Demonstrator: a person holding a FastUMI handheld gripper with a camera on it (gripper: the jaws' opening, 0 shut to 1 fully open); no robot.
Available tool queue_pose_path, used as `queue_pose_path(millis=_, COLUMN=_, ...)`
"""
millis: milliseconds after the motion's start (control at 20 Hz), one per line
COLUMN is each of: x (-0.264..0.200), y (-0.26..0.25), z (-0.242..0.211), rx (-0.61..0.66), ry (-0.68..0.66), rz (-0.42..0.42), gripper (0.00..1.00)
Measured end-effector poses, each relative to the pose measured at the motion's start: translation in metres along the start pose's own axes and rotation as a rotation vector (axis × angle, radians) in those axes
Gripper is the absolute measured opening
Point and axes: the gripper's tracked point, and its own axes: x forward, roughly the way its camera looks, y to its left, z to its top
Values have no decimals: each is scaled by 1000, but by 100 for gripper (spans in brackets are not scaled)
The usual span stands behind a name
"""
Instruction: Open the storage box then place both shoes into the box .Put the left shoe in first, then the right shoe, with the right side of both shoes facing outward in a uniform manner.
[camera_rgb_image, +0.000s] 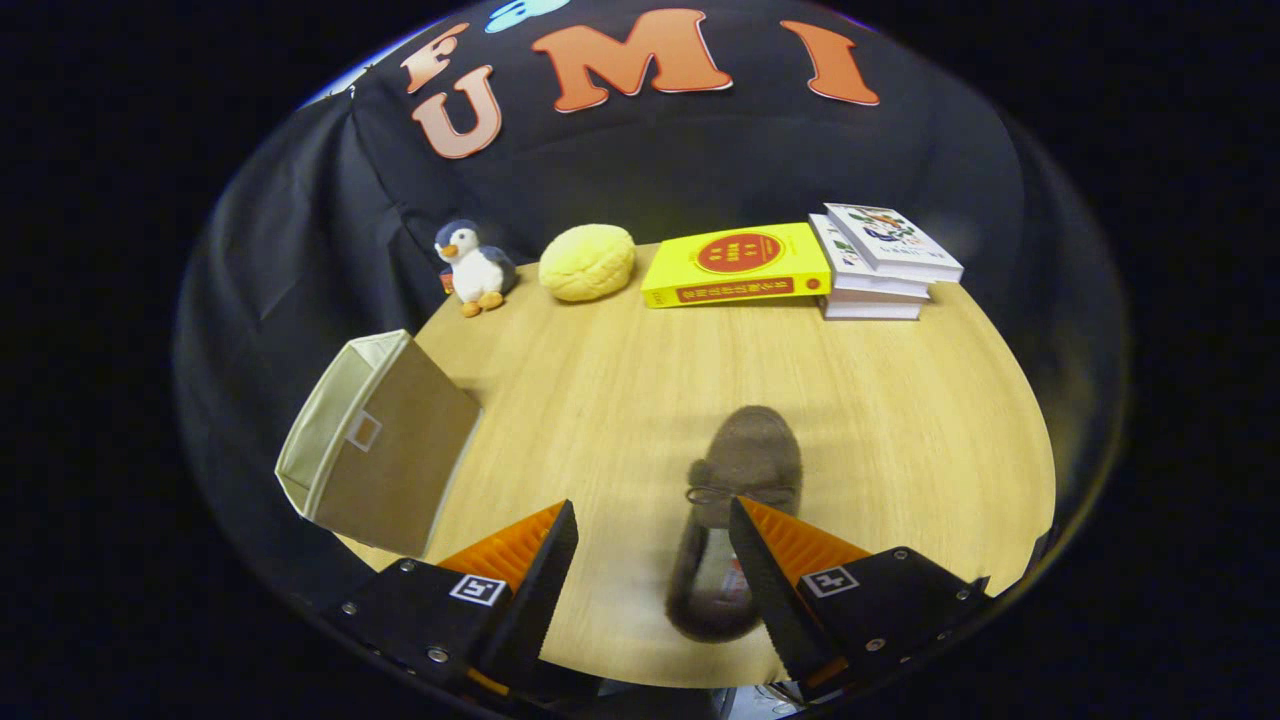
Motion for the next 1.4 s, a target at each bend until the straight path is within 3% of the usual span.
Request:
queue_pose_path(millis=350, x=28, y=-55, z=-38, rx=-33, ry=52, rz=-70, gripper=79)
queue_pose_path(millis=600, x=52, y=-77, z=-40, rx=-30, ry=29, rz=-109, gripper=59)
queue_pose_path(millis=750, x=69, y=-72, z=-41, rx=26, ry=33, rz=-83, gripper=50)
queue_pose_path(millis=900, x=77, y=-80, z=-41, rx=77, ry=33, rz=-121, gripper=28)
queue_pose_path(millis=1100, x=75, y=-86, z=-38, rx=139, ry=25, rz=-172, gripper=7)
queue_pose_path(millis=1400, x=38, y=-54, z=-16, rx=168, ry=-3, rz=-192, gripper=5)
